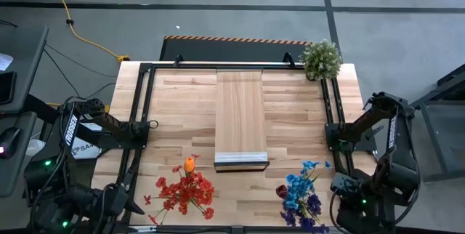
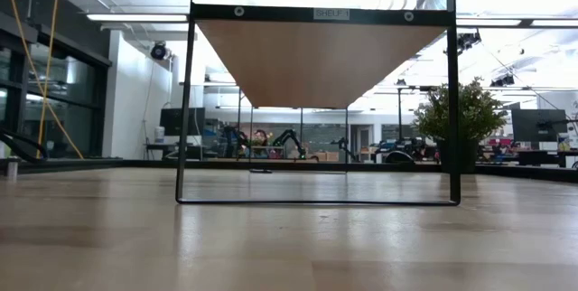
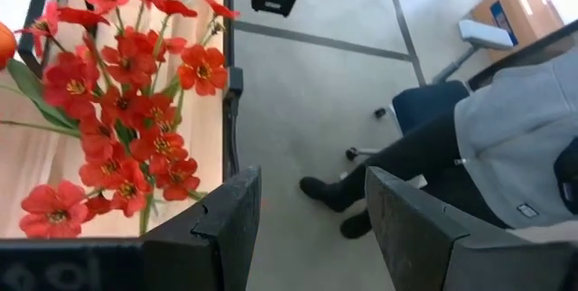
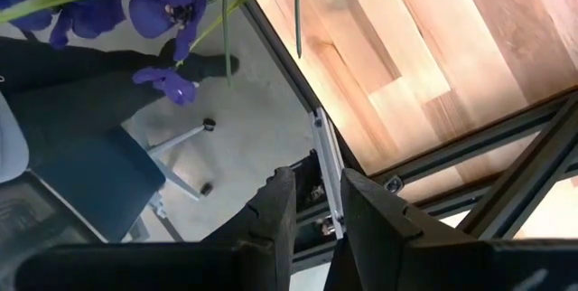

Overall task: Pick and place flowers into a vace then onto a shelf
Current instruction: Put the right transparent vase with the flowers on the shelf

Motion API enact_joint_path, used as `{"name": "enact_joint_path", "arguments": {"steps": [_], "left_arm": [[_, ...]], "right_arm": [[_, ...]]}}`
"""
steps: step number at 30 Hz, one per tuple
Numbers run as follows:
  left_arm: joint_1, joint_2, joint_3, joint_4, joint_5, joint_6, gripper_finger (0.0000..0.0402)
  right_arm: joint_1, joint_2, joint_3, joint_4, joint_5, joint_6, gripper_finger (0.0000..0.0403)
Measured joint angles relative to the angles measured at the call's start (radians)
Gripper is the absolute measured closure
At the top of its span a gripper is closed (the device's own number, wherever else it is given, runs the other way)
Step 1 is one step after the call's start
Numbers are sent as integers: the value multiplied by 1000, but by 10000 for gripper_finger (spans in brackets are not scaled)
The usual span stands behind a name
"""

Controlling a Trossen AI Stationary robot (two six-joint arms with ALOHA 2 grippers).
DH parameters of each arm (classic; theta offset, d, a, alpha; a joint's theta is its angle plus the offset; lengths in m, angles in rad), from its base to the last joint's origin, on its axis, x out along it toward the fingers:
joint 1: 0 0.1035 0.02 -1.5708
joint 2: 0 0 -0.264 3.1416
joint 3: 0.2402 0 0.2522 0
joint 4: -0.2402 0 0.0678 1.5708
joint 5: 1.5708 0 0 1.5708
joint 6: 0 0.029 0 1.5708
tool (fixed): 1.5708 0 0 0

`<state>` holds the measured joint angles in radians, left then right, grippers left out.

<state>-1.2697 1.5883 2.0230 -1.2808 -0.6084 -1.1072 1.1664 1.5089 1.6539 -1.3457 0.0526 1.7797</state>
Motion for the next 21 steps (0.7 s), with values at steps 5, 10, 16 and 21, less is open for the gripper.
{"name": "enact_joint_path", "arguments": {"steps": [5,10,16,21], "left_arm": [[0,0,-9,-1,20,-1,169],[-17,0,-42,-4,27,-33,169],[-88,0,-90,-16,-54,-72,169],[-154,0,-101,-65,-191,-161,169]], "right_arm": [[0,0,0,0,25,-14,320],[0,0,0,-6,51,-33,320],[0,1,0,-33,54,-34,320],[0,1,0,-46,101,-50,320]]}}
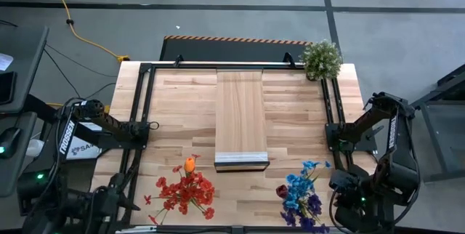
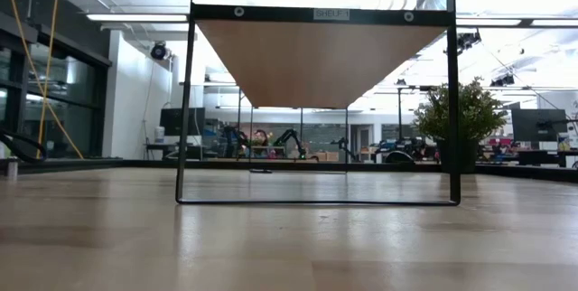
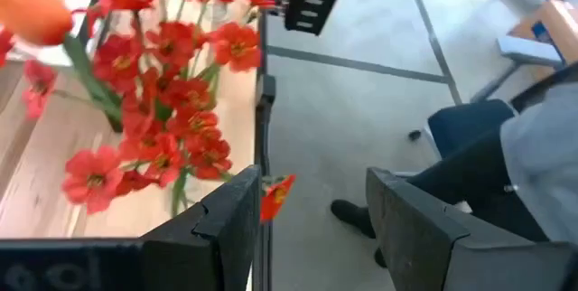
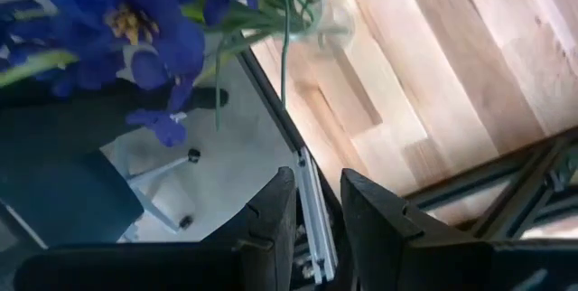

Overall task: Pick and place flowers into a vace then onto a shelf
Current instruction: Put the right transparent vase with the flowers on the shelf

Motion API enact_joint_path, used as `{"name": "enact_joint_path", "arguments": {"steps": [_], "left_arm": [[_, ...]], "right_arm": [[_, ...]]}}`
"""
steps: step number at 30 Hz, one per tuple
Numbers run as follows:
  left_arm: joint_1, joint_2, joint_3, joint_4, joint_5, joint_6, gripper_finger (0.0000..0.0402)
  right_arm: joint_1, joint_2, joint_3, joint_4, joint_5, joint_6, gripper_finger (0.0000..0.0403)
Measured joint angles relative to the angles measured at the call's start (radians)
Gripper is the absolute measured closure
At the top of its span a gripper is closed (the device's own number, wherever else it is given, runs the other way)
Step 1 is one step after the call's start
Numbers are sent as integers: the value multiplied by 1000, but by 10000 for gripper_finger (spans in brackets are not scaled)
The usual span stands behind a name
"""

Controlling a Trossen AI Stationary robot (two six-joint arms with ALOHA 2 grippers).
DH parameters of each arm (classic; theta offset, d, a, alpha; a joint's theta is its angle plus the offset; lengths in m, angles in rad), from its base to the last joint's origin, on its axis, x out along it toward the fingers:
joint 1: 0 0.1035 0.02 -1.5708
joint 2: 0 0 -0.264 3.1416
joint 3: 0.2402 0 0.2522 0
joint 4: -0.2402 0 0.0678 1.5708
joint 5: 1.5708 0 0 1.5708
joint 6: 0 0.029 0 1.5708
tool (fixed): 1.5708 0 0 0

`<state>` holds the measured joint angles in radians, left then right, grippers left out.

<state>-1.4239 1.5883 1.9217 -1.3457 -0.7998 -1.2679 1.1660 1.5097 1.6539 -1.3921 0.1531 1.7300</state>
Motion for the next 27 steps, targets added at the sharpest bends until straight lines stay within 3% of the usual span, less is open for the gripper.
{"name": "enact_joint_path", "arguments": {"steps": [9,14,27], "left_arm": [[0,0,0,-132,-11,-63,169],[9,-8,-2,-230,-58,-20,169],[10,-120,-2,-227,-98,196,169]], "right_arm": [[0,0,0,-17,45,-18,320],[0,0,0,-19,63,-26,320],[-8,0,0,-33,76,-29,320]]}}
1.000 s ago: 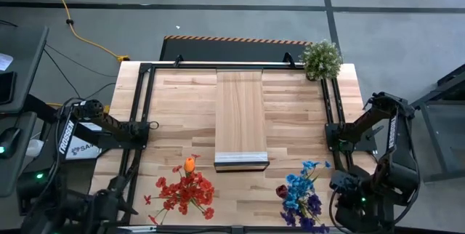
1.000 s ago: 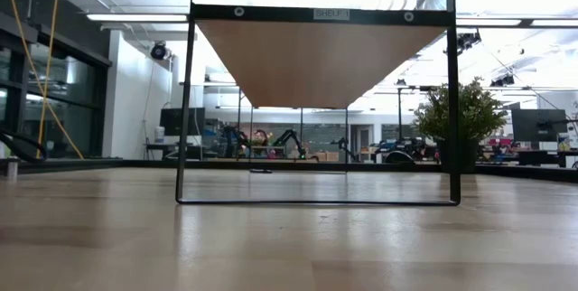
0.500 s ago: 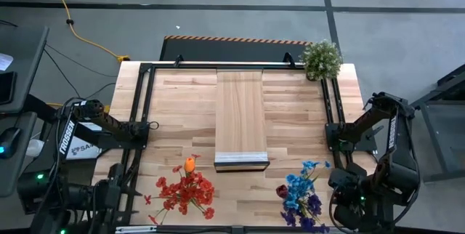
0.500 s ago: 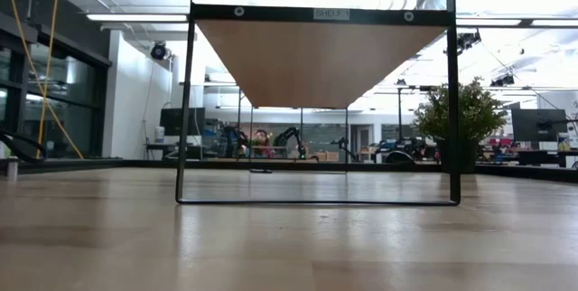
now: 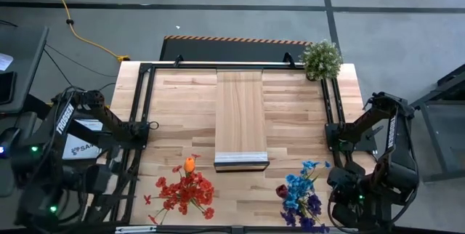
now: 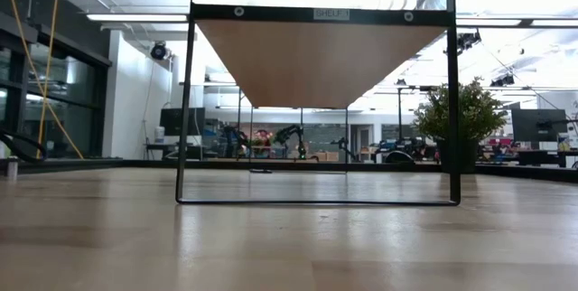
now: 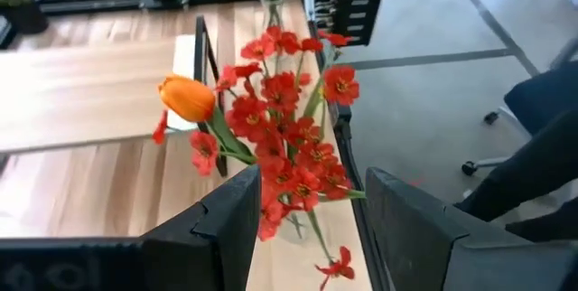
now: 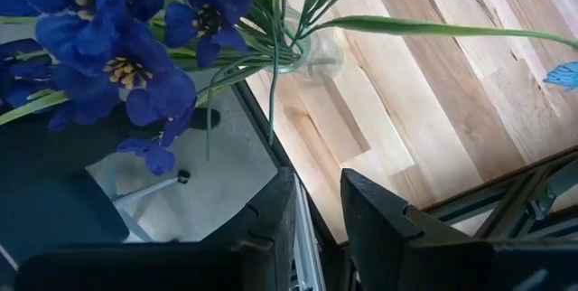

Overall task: Pick and place flowers into a vace then onto a shelf
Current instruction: Put the right transparent vase with the flowers on the shelf

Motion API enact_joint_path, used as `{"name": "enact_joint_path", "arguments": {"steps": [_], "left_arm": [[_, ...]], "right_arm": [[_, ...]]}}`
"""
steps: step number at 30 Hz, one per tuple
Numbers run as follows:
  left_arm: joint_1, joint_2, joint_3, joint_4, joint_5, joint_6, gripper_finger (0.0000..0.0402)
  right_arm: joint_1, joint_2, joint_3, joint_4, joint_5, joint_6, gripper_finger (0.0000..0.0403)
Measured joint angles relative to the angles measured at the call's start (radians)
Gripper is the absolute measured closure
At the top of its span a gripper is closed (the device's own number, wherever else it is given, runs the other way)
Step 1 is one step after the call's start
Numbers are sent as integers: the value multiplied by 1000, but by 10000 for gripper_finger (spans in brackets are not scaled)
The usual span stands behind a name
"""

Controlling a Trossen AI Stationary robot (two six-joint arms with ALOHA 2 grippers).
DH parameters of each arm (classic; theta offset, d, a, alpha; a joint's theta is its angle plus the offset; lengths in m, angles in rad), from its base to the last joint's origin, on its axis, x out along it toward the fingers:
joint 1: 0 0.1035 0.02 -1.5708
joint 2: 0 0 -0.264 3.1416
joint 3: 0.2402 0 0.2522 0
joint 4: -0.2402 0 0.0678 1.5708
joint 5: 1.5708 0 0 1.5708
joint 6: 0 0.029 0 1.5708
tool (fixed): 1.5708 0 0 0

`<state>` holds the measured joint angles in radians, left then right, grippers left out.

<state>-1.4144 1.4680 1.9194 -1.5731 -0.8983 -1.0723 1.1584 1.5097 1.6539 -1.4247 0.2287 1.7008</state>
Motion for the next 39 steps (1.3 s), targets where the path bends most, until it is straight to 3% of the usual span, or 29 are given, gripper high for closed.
{"name": "enact_joint_path", "arguments": {"steps": [15,25,39], "left_arm": [[0,-81,-33,3,-14,96,169],[0,-261,-309,26,-14,-57,169],[0,-551,-732,348,-28,-55,169]], "right_arm": [[0,0,0,-22,8,-4,320],[0,0,0,-27,8,-4,320],[-9,0,0,-54,61,-37,320]]}}
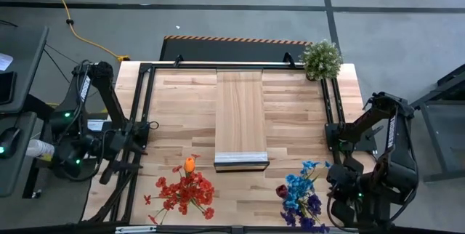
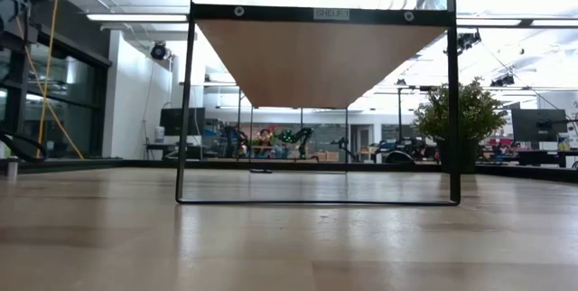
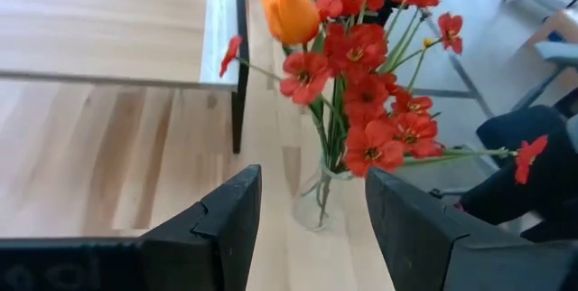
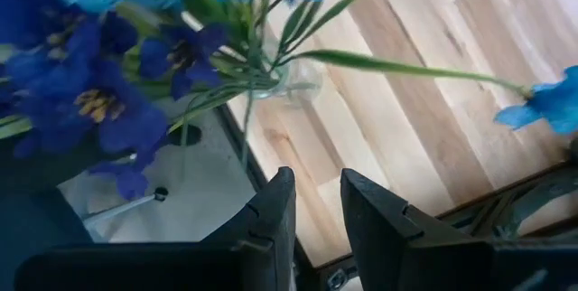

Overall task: Pick and place flowers into a vace then onto a shelf
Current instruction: Put the right transparent vase with the flowers on the shelf

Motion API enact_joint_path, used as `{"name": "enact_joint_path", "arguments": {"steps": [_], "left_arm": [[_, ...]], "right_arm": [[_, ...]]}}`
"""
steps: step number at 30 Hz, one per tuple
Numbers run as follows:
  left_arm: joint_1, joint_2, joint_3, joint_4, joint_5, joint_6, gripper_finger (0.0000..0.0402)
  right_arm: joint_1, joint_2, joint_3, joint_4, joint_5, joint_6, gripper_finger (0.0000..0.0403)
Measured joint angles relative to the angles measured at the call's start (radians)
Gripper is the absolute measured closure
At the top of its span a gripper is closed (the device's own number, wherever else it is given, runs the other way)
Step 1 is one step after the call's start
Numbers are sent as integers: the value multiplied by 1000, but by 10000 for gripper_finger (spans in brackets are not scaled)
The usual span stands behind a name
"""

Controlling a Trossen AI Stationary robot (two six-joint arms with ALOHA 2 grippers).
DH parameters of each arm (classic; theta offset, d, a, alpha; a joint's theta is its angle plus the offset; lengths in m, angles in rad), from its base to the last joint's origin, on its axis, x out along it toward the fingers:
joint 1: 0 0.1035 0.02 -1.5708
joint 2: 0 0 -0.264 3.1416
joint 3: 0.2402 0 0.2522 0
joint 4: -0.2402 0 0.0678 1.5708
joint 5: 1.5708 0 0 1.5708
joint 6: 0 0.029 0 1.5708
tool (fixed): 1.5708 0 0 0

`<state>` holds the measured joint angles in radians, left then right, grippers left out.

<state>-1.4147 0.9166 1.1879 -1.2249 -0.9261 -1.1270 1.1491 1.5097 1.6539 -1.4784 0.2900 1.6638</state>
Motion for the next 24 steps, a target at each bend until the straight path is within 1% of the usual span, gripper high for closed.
{"name": "enact_joint_path", "arguments": {"steps": [6,12,16,24], "left_arm": [[0,-87,-142,125,4,2,169],[0,-149,-250,217,17,-3,169],[0,-183,-296,244,18,-4,169],[0,-232,-341,266,17,-4,169]], "right_arm": [[-11,0,0,-44,0,-5,320],[-11,0,0,-62,13,-5,320],[-11,0,0,-82,33,-9,320],[-11,0,0,-93,88,-35,320]]}}
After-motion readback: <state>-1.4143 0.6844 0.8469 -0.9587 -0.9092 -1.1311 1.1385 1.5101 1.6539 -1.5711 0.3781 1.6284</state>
